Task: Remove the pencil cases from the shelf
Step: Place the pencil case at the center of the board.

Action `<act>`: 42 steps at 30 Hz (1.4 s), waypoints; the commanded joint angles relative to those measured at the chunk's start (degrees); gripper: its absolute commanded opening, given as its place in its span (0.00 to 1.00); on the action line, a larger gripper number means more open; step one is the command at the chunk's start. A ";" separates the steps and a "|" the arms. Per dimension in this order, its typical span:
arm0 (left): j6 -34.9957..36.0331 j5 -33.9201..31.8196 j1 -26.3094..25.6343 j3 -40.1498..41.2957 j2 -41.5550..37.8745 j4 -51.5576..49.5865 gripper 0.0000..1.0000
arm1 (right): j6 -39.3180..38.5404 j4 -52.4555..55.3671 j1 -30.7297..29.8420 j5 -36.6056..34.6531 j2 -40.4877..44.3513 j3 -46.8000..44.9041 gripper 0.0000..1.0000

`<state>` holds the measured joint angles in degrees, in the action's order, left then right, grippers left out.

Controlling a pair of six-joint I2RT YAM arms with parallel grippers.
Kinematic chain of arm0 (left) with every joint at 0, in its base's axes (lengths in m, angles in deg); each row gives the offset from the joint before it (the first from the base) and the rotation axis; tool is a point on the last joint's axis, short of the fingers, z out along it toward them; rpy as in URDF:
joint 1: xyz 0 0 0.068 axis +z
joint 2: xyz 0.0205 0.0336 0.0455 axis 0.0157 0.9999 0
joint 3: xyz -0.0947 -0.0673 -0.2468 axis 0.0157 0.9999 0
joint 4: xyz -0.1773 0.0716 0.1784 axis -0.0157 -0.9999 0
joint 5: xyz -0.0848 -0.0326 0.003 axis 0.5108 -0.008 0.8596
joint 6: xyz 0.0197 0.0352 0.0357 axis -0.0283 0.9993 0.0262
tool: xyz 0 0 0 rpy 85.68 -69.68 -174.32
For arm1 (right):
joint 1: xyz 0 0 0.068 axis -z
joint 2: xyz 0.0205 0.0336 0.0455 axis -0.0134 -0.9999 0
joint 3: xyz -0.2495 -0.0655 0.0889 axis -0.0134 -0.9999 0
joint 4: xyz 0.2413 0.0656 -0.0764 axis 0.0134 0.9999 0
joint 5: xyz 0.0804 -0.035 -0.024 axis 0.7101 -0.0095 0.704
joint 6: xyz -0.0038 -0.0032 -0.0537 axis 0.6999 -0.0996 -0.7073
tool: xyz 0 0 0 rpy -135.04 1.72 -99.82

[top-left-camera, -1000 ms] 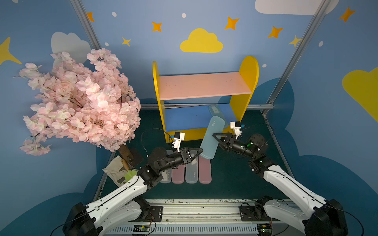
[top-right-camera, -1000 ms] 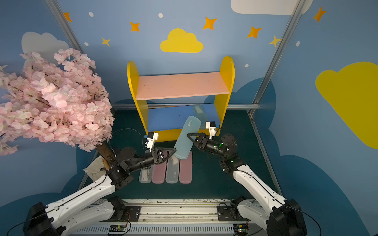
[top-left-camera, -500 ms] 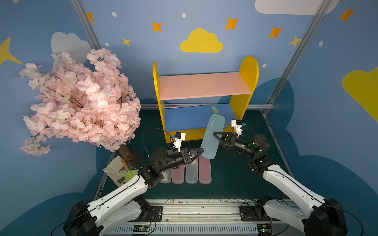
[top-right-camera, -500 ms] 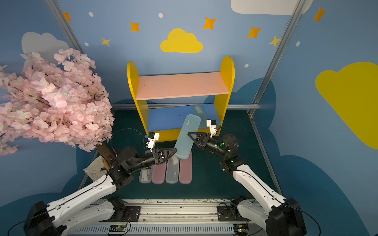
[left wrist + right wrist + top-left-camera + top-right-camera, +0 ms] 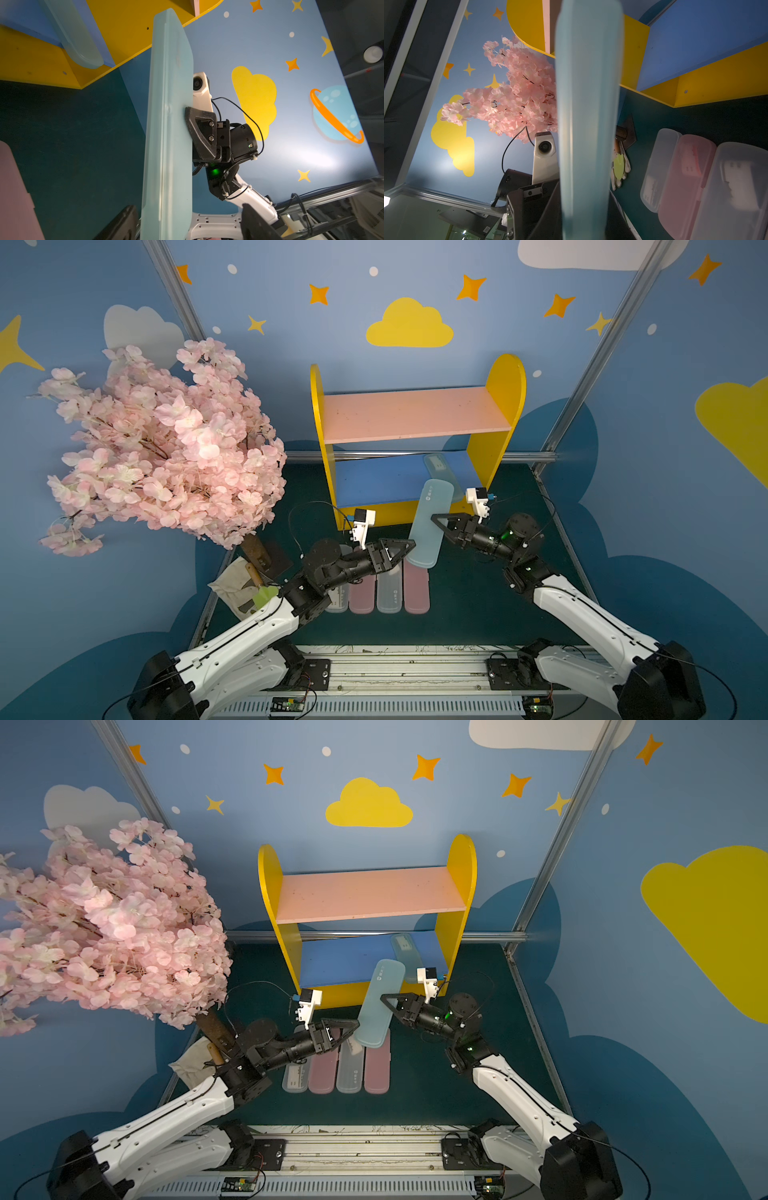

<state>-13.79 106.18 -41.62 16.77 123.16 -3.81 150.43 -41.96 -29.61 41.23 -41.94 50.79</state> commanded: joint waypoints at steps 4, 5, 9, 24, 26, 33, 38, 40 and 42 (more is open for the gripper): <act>5.47 -8.24 -0.10 -2.40 -4.35 -14.99 0.98 | -14.35 22.61 1.03 -2.72 4.49 1.45 0.13; 6.65 -9.52 -0.10 -2.59 -5.02 -17.71 1.00 | -16.85 26.46 1.34 -3.16 5.10 1.60 0.13; 9.87 -13.51 -0.10 -2.42 -6.78 -24.96 1.00 | -24.03 36.79 3.35 -3.78 6.50 0.48 0.13; 9.84 -18.40 0.02 1.39 -7.74 -30.03 1.00 | -36.94 40.50 12.83 8.15 -6.87 -5.12 0.14; 9.73 -18.67 0.03 1.66 -8.04 -29.94 1.00 | -41.05 41.48 12.84 11.15 -11.33 -3.08 0.13; 9.58 -19.11 0.07 2.18 -9.10 -30.02 1.00 | -43.15 36.90 11.98 12.78 -19.41 -1.57 0.13; 9.42 -19.47 0.18 2.61 -9.53 -29.73 1.00 | -42.53 35.41 11.46 8.75 -21.03 -1.82 0.13; 9.30 -19.51 0.25 2.64 -9.55 -29.44 1.00 | -42.18 34.59 10.96 7.08 -21.47 -2.14 0.12; 9.30 -19.39 0.26 2.64 -9.38 -29.25 1.00 | -41.66 33.33 10.57 6.10 -21.93 -2.49 0.13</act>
<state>-4.63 87.27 -41.58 18.84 114.22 -33.66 109.07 -5.57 -18.42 49.08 -63.05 47.38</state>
